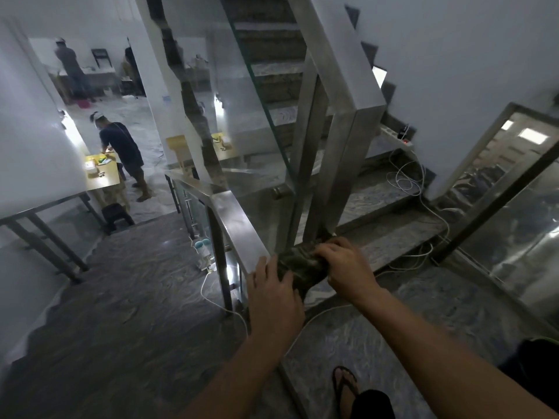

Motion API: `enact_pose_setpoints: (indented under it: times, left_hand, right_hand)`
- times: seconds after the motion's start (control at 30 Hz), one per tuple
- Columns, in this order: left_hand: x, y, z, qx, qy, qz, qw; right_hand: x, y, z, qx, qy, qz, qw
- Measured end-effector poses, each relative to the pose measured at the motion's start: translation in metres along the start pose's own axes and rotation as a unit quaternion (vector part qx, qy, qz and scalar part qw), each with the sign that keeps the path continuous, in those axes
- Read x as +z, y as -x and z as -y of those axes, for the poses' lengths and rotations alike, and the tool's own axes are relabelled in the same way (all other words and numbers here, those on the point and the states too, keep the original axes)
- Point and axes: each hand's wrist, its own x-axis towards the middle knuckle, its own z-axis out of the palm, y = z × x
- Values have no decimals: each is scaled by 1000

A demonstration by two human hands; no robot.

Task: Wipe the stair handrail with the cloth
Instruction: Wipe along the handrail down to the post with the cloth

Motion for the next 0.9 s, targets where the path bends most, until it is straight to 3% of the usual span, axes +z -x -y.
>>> enact_pose_setpoints:
  times: [0.17, 0.33, 0.4, 0.6, 0.77, 0.9]
  left_hand:
    - [13, -2, 0, 35, -10, 63, 997]
    - [23, -18, -11, 82, -49, 131, 987]
    - [24, -27, -19, 116, -67, 130, 982]
    - [31, -51, -50, 192, -92, 138, 967]
    - [42, -50, -70, 268, -58, 194, 942]
    - [45, -38, -87, 207, 25, 251, 945]
  right_hand:
    - [12, -1, -18, -9, 71, 92, 993]
    - [11, -1, -40, 17, 151, 41, 988]
    - [9, -5, -50, 34, 168, 66, 983]
    - [-4, -5, -81, 131, 139, 142, 971]
    - [-22, 23, -100, 178, 135, 200, 954]
    - [-46, 44, -118, 256, -25, 241, 936]
